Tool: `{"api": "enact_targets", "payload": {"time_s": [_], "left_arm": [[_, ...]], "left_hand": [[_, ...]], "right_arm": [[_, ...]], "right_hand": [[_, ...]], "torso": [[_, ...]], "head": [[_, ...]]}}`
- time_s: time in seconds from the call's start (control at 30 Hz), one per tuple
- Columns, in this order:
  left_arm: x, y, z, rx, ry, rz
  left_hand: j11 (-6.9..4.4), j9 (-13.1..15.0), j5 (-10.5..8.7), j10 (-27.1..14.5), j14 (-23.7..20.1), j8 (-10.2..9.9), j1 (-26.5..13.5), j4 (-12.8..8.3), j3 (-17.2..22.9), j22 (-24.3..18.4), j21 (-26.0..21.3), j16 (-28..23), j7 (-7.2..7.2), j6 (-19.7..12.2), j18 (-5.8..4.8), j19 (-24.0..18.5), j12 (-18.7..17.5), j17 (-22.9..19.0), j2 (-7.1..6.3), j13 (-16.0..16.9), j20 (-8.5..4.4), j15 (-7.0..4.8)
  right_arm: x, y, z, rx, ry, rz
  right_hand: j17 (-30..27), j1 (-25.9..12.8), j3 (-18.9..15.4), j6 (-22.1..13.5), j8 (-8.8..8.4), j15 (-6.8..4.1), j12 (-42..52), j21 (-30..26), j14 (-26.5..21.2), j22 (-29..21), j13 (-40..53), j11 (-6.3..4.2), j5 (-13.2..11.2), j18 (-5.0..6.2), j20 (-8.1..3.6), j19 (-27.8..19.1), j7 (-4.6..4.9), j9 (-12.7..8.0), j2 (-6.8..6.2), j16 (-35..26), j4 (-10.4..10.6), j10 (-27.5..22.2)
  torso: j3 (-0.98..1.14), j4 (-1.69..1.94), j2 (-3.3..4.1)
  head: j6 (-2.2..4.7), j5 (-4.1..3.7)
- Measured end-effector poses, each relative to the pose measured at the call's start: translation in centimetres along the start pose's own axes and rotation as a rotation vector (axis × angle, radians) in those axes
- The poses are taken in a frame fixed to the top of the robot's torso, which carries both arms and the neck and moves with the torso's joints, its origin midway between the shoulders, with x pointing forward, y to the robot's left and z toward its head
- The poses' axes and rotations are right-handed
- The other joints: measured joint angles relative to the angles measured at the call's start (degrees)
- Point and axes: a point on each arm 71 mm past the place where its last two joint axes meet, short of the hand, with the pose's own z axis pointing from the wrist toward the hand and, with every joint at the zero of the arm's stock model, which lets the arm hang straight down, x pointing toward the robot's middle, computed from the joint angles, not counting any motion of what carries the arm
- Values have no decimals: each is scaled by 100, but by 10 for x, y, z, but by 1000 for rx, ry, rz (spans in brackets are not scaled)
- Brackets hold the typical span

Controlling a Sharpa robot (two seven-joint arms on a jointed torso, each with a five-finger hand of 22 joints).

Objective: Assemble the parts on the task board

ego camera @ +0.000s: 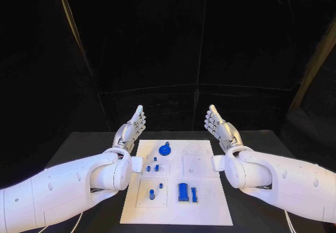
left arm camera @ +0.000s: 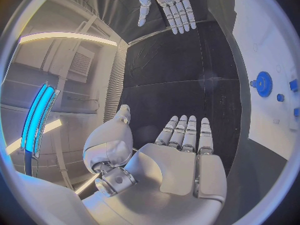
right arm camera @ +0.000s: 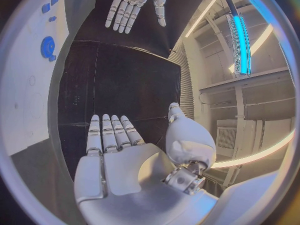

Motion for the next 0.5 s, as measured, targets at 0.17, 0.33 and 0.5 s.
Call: {"api": "enact_targets", "payload": {"time_s": [0.17,0.33,0.5], "left_arm": [[-1,-1,-1,6,-35,21],[-3,-1,-1,8,-52,32],[-3,-1,-2,10,-62,38]], "left_hand": [[-39,0,0,-308,-288,0,-433,-16,-16,-245,0,-25,-18,-295,-89,-206,0,-7,0,-1,-206,-19],[-51,-5,0,-561,-525,0,-795,-16,-16,-360,0,-25,-29,-545,-90,-387,0,-14,1,0,-303,-27],[-57,-6,0,-782,-725,0,-1102,-16,-16,-414,0,-25,-33,-750,-90,-537,-20,-14,1,0,-318,-31]], "right_arm": [[-2,0,0,1,-27,2],[-3,0,0,2,-42,2],[-4,0,0,3,-50,3]], "right_hand": [[-22,-459,55,-296,0,1,0,-26,-351,-9,-5,-17,-33,-135,-70,-317,-30,-7,-11,0,-3,-329],[-33,-853,94,-552,0,-7,0,-26,-647,-14,-5,-21,-66,-224,-100,-594,-43,-6,-17,0,1,-616],[-35,-1184,124,-764,0,0,0,-26,-904,-16,-5,-26,-66,-224,-111,-828,-50,-11,-18,0,2,-857]], "torso": [[1,1,-1],[1,1,-2],[1,1,-2]], "head": [[0,0],[0,0],[0,0]]}}
